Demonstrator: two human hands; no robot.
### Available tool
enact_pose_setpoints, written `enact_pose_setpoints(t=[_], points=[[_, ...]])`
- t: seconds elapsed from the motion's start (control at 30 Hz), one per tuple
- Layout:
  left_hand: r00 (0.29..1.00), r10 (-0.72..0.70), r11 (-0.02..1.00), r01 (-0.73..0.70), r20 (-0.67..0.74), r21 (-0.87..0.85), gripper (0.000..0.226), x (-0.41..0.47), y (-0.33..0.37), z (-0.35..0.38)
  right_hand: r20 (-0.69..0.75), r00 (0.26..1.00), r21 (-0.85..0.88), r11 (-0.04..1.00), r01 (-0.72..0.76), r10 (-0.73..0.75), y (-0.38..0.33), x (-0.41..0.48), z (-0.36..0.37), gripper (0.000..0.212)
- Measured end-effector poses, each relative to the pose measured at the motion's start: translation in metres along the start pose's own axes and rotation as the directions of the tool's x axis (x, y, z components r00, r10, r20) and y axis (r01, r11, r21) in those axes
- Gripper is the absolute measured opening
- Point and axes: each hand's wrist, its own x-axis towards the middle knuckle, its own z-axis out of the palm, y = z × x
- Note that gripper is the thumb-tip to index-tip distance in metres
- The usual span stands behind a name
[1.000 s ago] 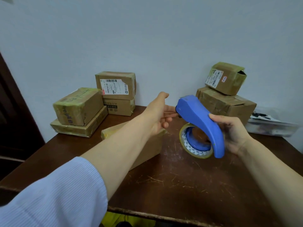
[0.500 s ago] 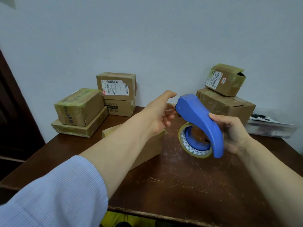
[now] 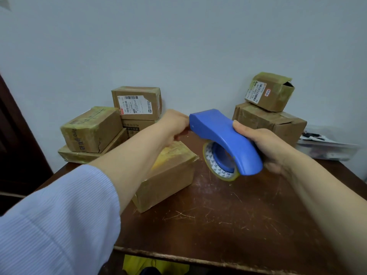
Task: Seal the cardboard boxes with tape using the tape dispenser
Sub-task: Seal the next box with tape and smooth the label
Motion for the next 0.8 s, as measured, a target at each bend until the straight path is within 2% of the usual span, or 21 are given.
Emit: enact_pose_setpoints(t=[0.13,0.2,0.43,0.8], points=[[0.991,0.01,0.997,0.0,-0.132,0.074,0.008,0.024,-0.003,-0.018,-0.097,0.995,-0.027,0.999,0.033,-0.035,0.003,-0.001,0.0,0.046],[0.981,0.009,0.984,0.026,-0.194,0.178,0.017,0.041,-0.012,-0.036,-0.119,0.993,-0.063,0.998,0.015,-0.022,0.01,-0.005,-0.004,0.041],[0.989,-0.021,0.989,0.041,-0.146,0.139,0.016,0.063,-0.039,-0.036,-0.12,0.991,-0.049,0.997,-0.059,0.052,0.035,0.002,0.008,0.043],[0.992,-0.047,0.977,0.07,-0.117,0.199,0.018,0.082,-0.055,-0.033,-0.118,0.989,-0.067,0.993,-0.101,0.092,0.038,0.012,0.007,0.044]])
